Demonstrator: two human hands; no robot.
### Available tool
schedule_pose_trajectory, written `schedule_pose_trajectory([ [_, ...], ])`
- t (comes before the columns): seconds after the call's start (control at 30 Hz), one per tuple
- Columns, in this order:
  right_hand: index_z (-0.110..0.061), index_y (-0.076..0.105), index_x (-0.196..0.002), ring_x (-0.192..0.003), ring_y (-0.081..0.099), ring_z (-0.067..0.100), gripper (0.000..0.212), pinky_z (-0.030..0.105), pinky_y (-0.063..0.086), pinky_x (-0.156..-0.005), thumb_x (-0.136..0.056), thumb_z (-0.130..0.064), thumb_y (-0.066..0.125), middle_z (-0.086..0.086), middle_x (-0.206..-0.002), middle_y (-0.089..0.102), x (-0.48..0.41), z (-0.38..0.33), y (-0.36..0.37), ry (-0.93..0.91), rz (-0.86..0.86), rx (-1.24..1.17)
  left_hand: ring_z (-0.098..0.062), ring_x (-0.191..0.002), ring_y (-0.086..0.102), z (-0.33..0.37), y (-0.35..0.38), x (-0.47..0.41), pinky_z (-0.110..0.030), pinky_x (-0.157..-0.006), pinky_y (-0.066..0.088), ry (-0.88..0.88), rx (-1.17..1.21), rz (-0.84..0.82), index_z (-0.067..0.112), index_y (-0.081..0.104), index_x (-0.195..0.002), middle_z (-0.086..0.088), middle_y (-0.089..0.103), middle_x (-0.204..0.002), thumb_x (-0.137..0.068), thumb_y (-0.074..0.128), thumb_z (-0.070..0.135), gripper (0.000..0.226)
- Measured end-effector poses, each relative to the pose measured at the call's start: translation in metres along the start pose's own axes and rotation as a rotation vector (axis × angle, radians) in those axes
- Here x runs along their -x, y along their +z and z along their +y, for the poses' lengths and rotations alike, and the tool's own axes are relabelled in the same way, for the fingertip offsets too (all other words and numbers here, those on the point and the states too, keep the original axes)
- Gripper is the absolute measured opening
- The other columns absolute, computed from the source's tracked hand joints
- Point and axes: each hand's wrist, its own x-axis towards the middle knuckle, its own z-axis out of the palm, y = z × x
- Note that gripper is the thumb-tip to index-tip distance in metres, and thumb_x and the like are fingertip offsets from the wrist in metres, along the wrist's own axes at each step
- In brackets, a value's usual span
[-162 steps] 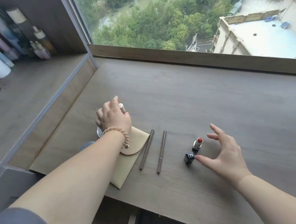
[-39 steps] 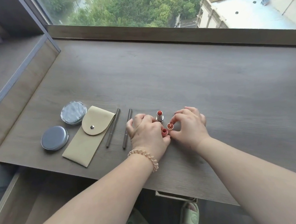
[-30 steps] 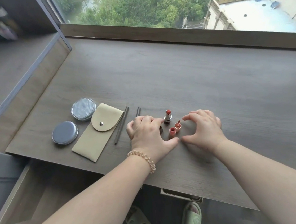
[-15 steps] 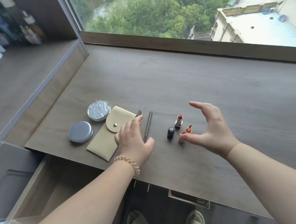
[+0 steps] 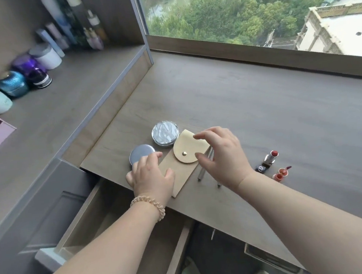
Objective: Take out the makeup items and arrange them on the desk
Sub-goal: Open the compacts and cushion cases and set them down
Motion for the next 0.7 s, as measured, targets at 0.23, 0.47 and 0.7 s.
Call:
schedule_pose_trajectory([
  [0.23,-0.025,0.062,-0.113,-0.11,0.05,0.023,0.033,0.035,0.032,-0.091,-0.08,-0.027,0.064,-0.003,-0.11,0.06,-0.022,-0.018,0.049,0.037,-0.156,0.157,-0.02,-0.118,0.042,-0.03,-0.005,-0.02,-0.038,-0.099,0.023,-0.023,0.028,0.035,0.027,0.054,-0.12,0.005,0.056,-0.118,-0.078,0.061,0.029,0.042],
  [0.47,-0.028,0.053,-0.125,-0.123,0.042,0.021,0.043,0.032,0.029,-0.096,-0.082,-0.029,0.06,-0.005,-0.13,0.051,-0.056,-0.03,0.087,0.066,-0.237,0.299,-0.023,-0.125,0.037,-0.05,-0.003,-0.042,-0.041,-0.099,0.026,-0.074,-0.024,0.024,0.03,0.042,-0.131,0.004,0.049,-0.131,-0.073,0.066,0.047,0.065],
  [0.7,-0.025,0.035,-0.137,-0.136,0.028,0.027,0.065,0.038,0.027,-0.104,-0.079,-0.028,0.063,0.007,-0.149,0.03,-0.093,-0.033,0.114,0.202,-0.324,0.354,-0.021,-0.125,0.037,-0.059,0.004,-0.06,-0.04,-0.101,0.024,-0.064,0.005,-0.045,0.034,0.036,-0.134,0.007,0.048,-0.133,-0.068,0.065,0.055,0.074],
])
